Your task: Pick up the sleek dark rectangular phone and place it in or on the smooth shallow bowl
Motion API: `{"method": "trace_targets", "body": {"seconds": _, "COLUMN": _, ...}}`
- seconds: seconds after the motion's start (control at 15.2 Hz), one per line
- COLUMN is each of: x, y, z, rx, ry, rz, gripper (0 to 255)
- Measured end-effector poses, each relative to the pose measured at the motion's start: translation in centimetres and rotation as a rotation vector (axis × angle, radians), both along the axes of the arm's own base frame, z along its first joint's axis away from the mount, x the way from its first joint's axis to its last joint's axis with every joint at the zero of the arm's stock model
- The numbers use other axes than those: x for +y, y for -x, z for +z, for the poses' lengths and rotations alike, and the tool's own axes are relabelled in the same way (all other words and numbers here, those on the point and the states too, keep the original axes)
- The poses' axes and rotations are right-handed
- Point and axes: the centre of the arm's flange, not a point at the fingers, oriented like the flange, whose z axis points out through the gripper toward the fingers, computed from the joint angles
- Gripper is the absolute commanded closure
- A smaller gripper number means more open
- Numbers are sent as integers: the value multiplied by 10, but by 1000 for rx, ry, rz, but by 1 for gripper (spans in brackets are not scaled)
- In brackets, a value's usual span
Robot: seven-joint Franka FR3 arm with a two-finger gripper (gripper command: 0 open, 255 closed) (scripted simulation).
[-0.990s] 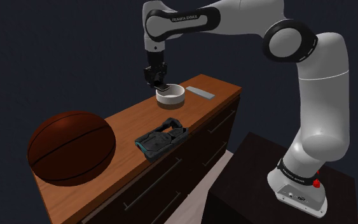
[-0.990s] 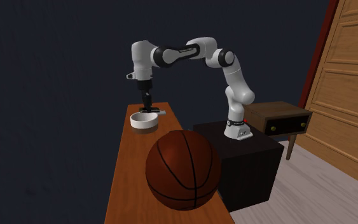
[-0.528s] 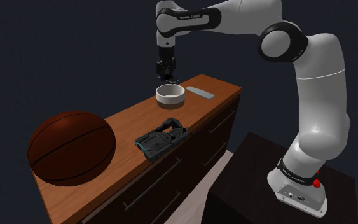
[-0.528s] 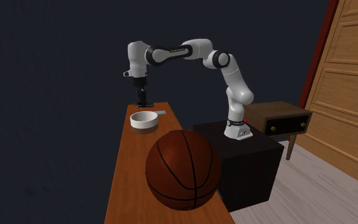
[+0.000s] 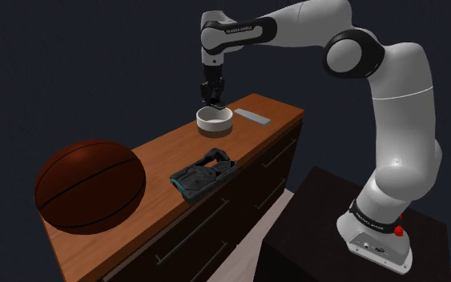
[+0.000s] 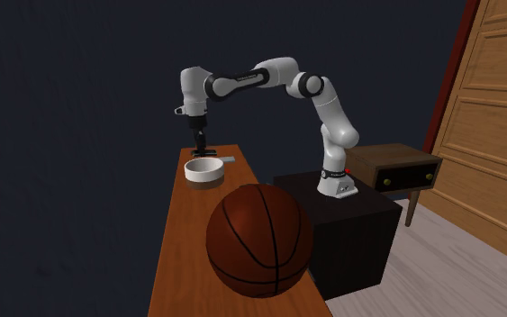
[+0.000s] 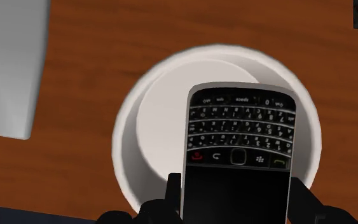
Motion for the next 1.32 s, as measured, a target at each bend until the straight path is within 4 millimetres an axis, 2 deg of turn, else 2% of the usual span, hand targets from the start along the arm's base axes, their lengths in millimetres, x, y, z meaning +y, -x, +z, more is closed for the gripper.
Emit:
{"method": "trace_targets", "body": {"seconds": 0.46, "x": -1, "y": 0, "z": -40, "rx": 0, "ry": 0, "rz": 0, "gripper": 255}}
{"method": "trace_targets", "body": {"seconds": 0.92, "x": -1, "y": -1, "z": -45, "rx": 0, "ry": 0, "rz": 0, "gripper": 255}}
{"method": "trace_targets", "body": {"seconds": 0.99, "x": -1, "y": -1, "z": -45, "rx": 0, "ry": 0, "rz": 0, "gripper": 0}}
{"method": "trace_targets", "body": {"seconds": 1.32, "x": -1, "y": -1, "z": -45, "rx": -1, "ry": 0, "rz": 0, "gripper": 0}}
